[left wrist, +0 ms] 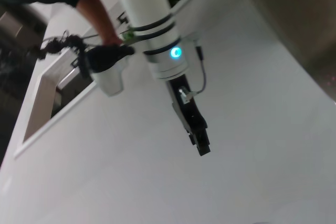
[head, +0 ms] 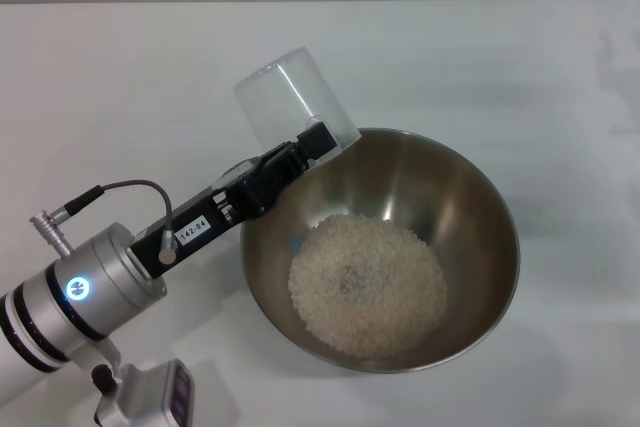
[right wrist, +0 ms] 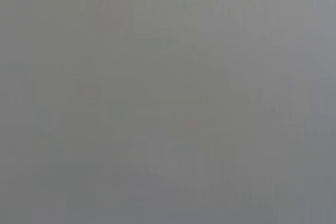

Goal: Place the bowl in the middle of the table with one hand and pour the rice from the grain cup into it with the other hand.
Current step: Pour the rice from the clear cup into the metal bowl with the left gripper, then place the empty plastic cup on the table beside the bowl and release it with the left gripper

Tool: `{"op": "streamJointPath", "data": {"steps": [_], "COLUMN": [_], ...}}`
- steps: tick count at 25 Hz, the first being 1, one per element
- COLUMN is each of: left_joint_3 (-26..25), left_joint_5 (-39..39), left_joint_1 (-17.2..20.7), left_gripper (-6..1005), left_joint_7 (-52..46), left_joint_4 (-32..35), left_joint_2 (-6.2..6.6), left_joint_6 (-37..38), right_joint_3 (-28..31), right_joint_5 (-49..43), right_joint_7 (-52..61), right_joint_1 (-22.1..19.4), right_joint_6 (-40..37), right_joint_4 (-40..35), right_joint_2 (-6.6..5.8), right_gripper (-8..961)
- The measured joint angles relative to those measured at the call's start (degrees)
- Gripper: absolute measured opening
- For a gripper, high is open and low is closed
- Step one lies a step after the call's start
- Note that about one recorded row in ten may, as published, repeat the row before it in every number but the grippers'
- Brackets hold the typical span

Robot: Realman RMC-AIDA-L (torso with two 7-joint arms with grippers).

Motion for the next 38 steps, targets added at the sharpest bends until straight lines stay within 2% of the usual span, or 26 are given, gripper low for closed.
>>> {"op": "streamJointPath", "data": {"steps": [2,5,7,8,9,10,11,12,16,23,26,31,38], "left_joint_3": [-0.16,-5.02,-5.02,-8.25,-15.03,-16.81,-22.26,-22.26,-30.06,-30.4,-30.53,-30.34,-30.34], "left_joint_5": [-0.04,-0.63,-0.63,-0.66,-0.75,-0.77,-0.79,-0.79,-1.93,-10.71,-14.06,-19.03,-20.0], "left_joint_1": [-0.01,0.35,0.35,0.68,2.0,2.46,4.34,4.34,8.36,9.66,9.71,9.13,8.47], "left_gripper": [19,19,19,19,19,19,19,19,19,20,19,19,19], "left_joint_7": [-1.78,-15.96,-15.96,-23.32,-39.84,-44.75,-55.77,-55.77,-73.04,-91.38,-95.64,-95.97,-96.73], "left_joint_4": [-0.18,-3.24,-3.24,-4.14,-6.73,-7.78,-11.2,-11.2,-16.95,-17.55,-17.37,-17.79,-18.67], "left_joint_2": [0.01,0.02,0.02,-0.06,-0.21,-0.24,-0.31,-0.31,-0.4,-0.41,-0.41,-0.41,-0.41], "left_joint_6": [0.08,0.36,0.36,-0.26,-2.89,-4.04,-7.87,-7.87,-17.62,-29.45,-34.34,-38.81,-41.98], "right_joint_3": [0.76,1.98,2.67,2.85,2.87,2.85,2.67,2.67,2.46,2.31,2.33,2.36,2.37], "right_joint_5": [0.0,0.0,0.0,0.0,0.0,0.0,0.0,0.0,-0.1,-0.49,-0.51,-0.53,-0.54], "right_joint_7": [0.0,0.54,1.37,2.01,3.02,4.3,7.15,7.15,11.65,13.31,13.37,13.99,15.28], "right_joint_1": [0.5,1.33,1.81,1.86,1.82,1.72,1.5,1.5,1.14,0.7,0.47,-0.54,-1.74], "right_joint_6": [0.28,0.38,0.39,0.4,0.4,0.41,0.42,0.42,0.54,2.84,2.88,2.17,1.38], "right_joint_4": [-0.01,0.0,-0.01,-0.04,-0.06,-0.1,-0.11,-0.11,-0.01,0.09,0.4,0.63,0.53], "right_joint_2": [0.0,-0.02,0.07,0.15,0.27,0.36,0.49,0.49,0.51,0.42,0.26,0.06,-0.44], "right_gripper": [388,388,387,387,387,387,387,387,387,389,388,388,387]}}
